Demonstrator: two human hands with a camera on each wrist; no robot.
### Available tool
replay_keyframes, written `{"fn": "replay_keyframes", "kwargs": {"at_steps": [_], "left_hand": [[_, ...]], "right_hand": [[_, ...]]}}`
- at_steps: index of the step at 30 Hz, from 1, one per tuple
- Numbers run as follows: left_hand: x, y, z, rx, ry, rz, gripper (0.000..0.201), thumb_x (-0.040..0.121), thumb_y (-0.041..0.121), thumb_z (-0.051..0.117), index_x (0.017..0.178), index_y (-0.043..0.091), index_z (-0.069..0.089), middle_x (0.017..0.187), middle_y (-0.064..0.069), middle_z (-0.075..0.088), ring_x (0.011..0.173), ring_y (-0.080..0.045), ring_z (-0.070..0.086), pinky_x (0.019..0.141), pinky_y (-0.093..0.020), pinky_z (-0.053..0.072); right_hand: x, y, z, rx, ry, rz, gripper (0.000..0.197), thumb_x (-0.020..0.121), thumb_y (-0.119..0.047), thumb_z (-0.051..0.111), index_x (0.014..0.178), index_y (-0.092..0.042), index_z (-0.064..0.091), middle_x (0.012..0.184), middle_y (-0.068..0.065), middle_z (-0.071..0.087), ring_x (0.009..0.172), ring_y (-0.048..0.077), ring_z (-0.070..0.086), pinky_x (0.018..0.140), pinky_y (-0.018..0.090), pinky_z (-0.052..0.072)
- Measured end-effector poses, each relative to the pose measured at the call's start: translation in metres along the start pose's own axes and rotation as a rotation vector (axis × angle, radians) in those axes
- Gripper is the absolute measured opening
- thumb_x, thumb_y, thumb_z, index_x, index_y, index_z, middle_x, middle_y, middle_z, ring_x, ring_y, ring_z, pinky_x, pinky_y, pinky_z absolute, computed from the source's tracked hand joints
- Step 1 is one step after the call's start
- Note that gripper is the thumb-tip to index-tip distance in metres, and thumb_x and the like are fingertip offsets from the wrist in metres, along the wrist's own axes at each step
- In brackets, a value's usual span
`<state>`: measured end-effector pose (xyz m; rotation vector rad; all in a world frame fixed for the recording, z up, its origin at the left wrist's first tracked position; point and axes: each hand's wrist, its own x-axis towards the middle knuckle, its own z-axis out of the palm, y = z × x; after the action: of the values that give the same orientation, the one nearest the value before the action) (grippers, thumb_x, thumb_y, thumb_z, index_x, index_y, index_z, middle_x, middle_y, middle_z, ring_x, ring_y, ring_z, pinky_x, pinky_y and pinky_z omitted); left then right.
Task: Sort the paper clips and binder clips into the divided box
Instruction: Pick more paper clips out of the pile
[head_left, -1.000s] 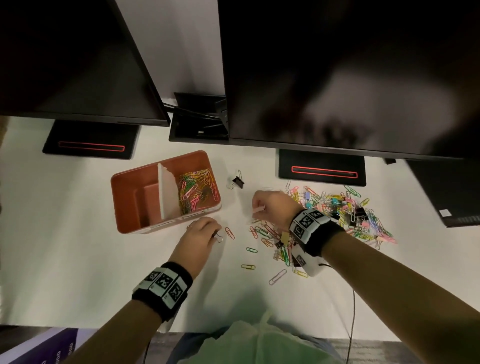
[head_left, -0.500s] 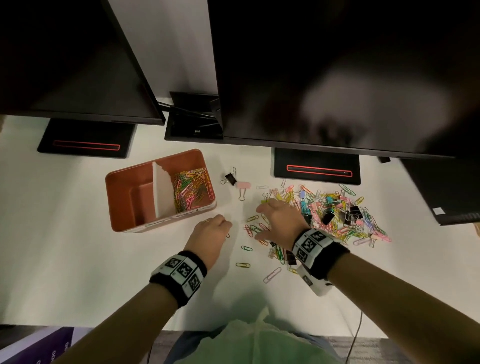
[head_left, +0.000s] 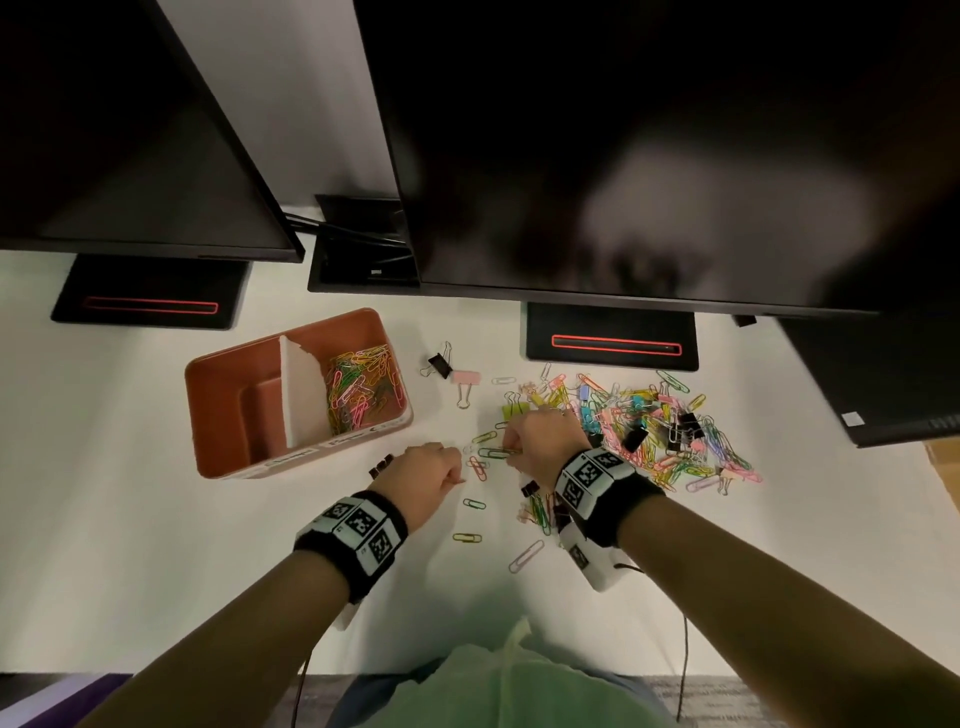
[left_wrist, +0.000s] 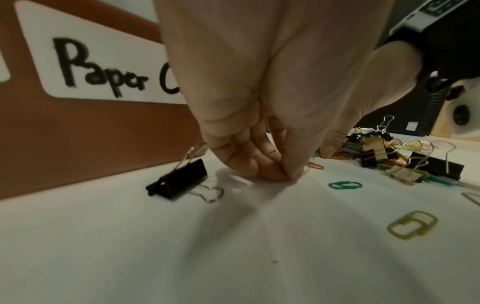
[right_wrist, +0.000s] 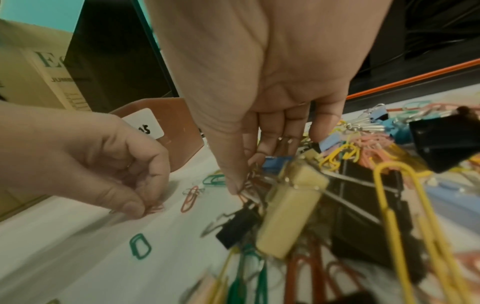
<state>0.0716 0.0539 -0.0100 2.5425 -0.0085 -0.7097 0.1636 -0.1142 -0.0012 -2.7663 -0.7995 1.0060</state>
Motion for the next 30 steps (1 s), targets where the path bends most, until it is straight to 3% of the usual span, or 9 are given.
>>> {"fn": "replay_keyframes", "kwargs": {"at_steps": [3,9,13,16,19,23,27,30], "left_hand": [[0.003,0.002,0.007,-0.107,0.125,0.045,0.006,0.085,0.012,0.056,0.086,0.013,0.062,0.089,0.002,0.051,0.088,-0.019,0.053,0.08,-0.034,0.049],[0.017,0.012,0.017,-0.079,0.166,0.116,0.006,0.075,0.014,0.069,0.069,0.012,0.068,0.134,-0.002,0.047,0.115,-0.021,0.046,0.093,-0.036,0.045],[0.027,0.015,0.019,-0.071,0.19,0.129,0.006,0.079,0.011,0.064,0.074,0.008,0.066,0.115,-0.003,0.058,0.102,-0.022,0.052,0.086,-0.036,0.047],[0.033,0.014,0.017,-0.136,0.228,0.11,0.006,0.082,0.003,0.059,0.077,0.005,0.061,0.094,-0.005,0.06,0.09,-0.023,0.054,0.076,-0.033,0.047],[0.035,0.012,0.014,-0.162,0.232,0.045,0.002,0.084,0.005,0.057,0.086,0.006,0.058,0.089,-0.007,0.061,0.086,-0.023,0.055,0.074,-0.035,0.047],[0.032,0.007,0.012,-0.213,0.219,-0.051,0.016,0.086,0.007,0.057,0.101,0.009,0.06,0.096,-0.007,0.061,0.09,-0.02,0.058,0.081,-0.028,0.047],[0.029,0.004,0.012,-0.152,0.187,-0.061,0.014,0.088,0.007,0.056,0.1,0.007,0.064,0.098,-0.011,0.061,0.093,-0.022,0.056,0.082,-0.026,0.044],[0.026,0.003,0.014,-0.121,0.188,-0.066,0.015,0.088,0.006,0.055,0.099,0.005,0.064,0.098,-0.013,0.06,0.094,-0.025,0.055,0.082,-0.03,0.045]], "right_hand": [[-0.003,0.002,0.0,0.048,0.013,0.004,0.016,0.087,-0.027,0.055,0.098,-0.026,0.066,0.108,-0.001,0.065,0.109,0.023,0.051,0.099,0.042,0.039],[-0.006,0.016,0.004,0.221,0.111,0.017,0.011,0.085,-0.029,0.058,0.095,-0.027,0.063,0.094,-0.006,0.067,0.103,0.019,0.054,0.098,0.043,0.038],[-0.008,0.023,0.006,0.472,0.211,0.002,0.008,0.08,-0.028,0.065,0.088,-0.028,0.064,0.078,-0.014,0.063,0.086,0.015,0.062,0.092,0.047,0.046],[-0.008,0.025,0.003,0.583,0.29,-0.006,0.011,0.081,-0.027,0.067,0.092,-0.026,0.066,0.078,-0.017,0.06,0.081,0.01,0.062,0.089,0.046,0.049],[-0.007,0.026,-0.004,0.548,0.322,-0.035,0.016,0.086,-0.026,0.063,0.1,-0.022,0.068,0.088,-0.009,0.065,0.085,0.016,0.065,0.085,0.048,0.051],[0.002,0.024,-0.008,0.256,0.238,-0.177,0.024,0.09,-0.019,0.054,0.111,-0.016,0.065,0.109,0.005,0.067,0.102,0.023,0.061,0.095,0.041,0.047],[0.012,0.017,-0.005,0.041,0.115,-0.185,0.025,0.094,-0.018,0.043,0.111,-0.018,0.061,0.112,0.004,0.062,0.108,0.024,0.054,0.102,0.04,0.037],[0.016,0.013,-0.004,-0.061,0.117,-0.202,0.024,0.093,-0.015,0.044,0.109,-0.018,0.06,0.108,0.004,0.06,0.106,0.025,0.053,0.098,0.041,0.037]]}}
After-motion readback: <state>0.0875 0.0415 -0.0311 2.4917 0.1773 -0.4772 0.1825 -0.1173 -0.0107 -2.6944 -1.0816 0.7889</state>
